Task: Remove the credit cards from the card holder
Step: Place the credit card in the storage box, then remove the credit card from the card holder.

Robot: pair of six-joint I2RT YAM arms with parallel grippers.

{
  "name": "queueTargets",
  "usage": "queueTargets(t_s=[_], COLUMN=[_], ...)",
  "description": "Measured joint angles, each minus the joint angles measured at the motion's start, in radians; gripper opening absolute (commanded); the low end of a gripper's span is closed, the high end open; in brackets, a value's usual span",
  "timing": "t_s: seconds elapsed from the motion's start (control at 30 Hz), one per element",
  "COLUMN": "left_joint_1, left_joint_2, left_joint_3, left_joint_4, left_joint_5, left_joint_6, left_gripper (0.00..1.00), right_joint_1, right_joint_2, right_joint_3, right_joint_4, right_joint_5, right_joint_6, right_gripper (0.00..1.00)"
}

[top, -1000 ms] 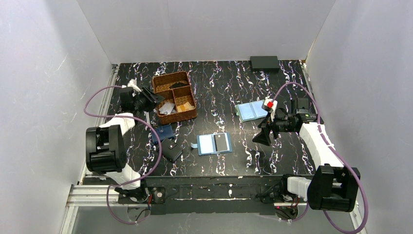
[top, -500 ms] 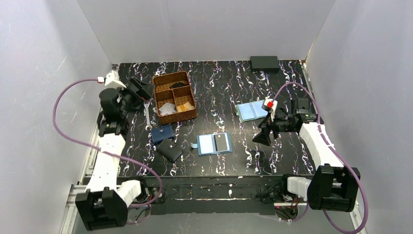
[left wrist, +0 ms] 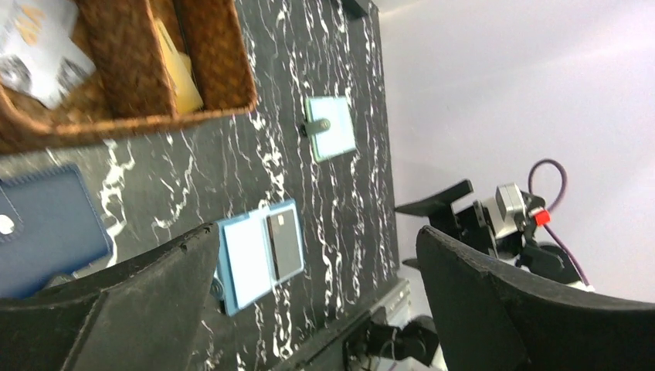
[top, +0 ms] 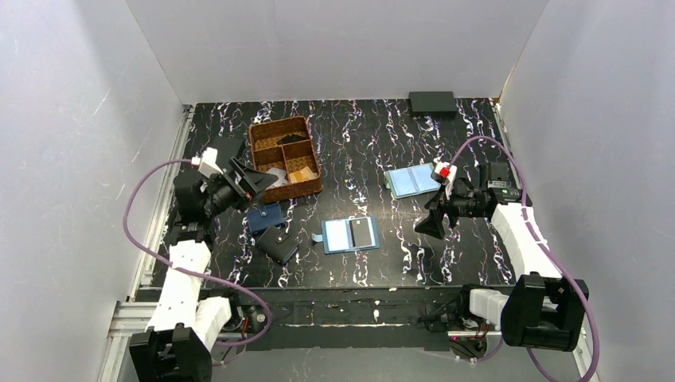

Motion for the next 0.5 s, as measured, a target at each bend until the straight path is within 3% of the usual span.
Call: queueTargets(t_s=[0.2, 0.5], left_joint_1=[-0.061, -0.323], left_joint_2=[-0.128, -0.217], left_joint_3=[-0.105, -0.146], left_joint_4=[-0.019, -0.040], left_joint_5=[0.061, 0.004], left_joint_6=[-0.051, -0.055], left_gripper=[0.98, 0.98], right_joint_1=[-0.008, -0.008], right_joint_2=[-0.021, -0.050], right_joint_3=[-0.004, -0.022], right_joint_4=[0.001, 0.008], right_joint_5=[-0.017, -0.045], right_joint_6=[0.000, 0.000], right_gripper=[0.98, 0.98])
